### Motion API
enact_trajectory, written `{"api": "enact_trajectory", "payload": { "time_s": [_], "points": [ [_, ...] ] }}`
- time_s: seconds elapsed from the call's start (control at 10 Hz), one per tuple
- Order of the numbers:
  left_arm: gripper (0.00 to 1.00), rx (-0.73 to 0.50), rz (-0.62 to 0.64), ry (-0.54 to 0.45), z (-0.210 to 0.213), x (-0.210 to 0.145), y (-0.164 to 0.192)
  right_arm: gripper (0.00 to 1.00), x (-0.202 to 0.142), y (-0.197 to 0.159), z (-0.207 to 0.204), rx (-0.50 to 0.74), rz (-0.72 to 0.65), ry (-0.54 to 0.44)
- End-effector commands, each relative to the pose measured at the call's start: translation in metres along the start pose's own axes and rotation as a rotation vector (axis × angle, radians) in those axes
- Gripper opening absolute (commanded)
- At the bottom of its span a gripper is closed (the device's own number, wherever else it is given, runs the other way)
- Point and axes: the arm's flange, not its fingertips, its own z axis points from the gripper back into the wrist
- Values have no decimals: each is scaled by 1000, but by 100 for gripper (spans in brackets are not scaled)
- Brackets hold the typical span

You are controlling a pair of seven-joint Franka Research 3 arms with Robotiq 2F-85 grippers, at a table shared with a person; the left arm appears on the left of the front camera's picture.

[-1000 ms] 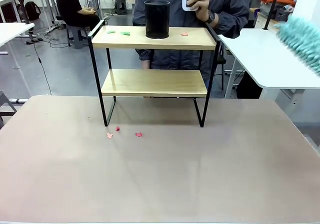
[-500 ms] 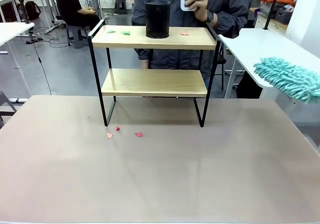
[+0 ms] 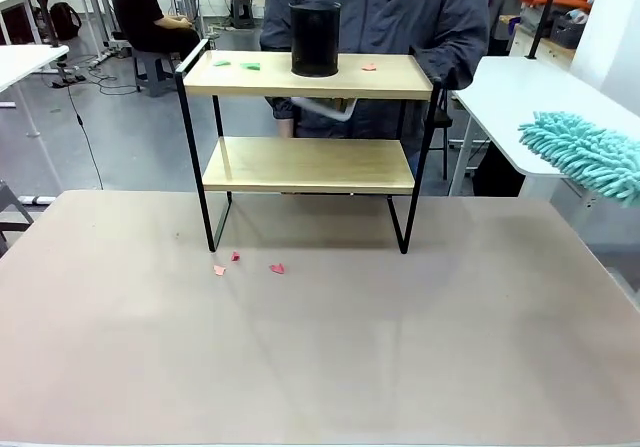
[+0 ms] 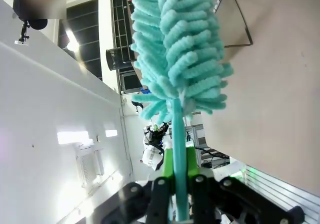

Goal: Clean the shelf.
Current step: Clean the remaining tier of the Shelf with the Duster once objects are removed.

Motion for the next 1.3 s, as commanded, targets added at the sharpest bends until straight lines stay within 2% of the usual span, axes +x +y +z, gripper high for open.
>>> {"api": "enact_trajectory", "payload": {
  "time_s": [0.0,1.2],
  "points": [
    [100,-18,-20,-21,-1,0,1,12,1,2,2,12,26,13],
    [100,-18,-20,-21,-1,0,1,12,1,2,2,12,26,13]
  ]
}}
